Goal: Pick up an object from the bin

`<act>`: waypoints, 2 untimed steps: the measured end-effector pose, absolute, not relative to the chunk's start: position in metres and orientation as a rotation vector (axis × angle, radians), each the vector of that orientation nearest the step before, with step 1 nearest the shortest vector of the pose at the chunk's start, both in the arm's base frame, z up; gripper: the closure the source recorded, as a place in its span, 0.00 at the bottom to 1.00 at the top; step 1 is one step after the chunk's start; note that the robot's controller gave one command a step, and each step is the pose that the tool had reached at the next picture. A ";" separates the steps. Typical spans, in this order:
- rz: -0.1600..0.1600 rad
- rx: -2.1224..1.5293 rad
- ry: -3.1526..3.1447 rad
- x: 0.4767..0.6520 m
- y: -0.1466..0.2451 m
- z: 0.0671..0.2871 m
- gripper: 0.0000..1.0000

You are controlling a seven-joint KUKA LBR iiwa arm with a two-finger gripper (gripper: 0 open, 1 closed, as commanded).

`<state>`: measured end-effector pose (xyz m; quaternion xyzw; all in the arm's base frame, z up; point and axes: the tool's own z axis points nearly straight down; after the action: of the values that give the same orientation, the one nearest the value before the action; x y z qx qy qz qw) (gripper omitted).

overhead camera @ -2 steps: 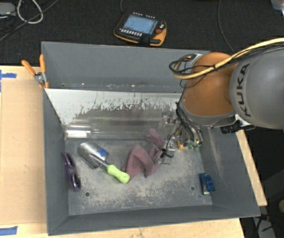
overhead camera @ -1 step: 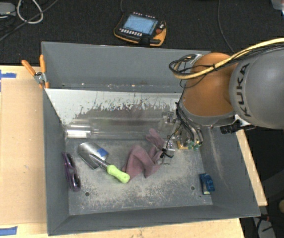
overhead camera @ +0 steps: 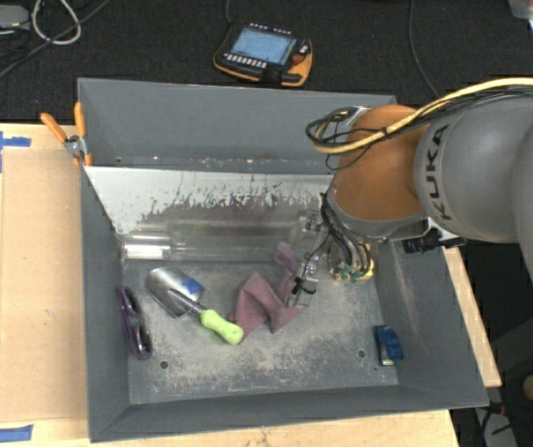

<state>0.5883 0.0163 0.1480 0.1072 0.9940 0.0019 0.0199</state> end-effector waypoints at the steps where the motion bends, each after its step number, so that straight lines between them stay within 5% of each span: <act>1: 0.002 0.257 3.100 0.583 0.011 0.115 0.00; 2: 0.007 0.385 3.089 0.600 0.048 0.067 0.00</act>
Offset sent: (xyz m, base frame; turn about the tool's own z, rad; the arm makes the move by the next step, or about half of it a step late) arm 0.0122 0.0295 -0.0780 0.0358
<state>0.6002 0.0481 0.0669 0.1238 0.9922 0.0022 0.0142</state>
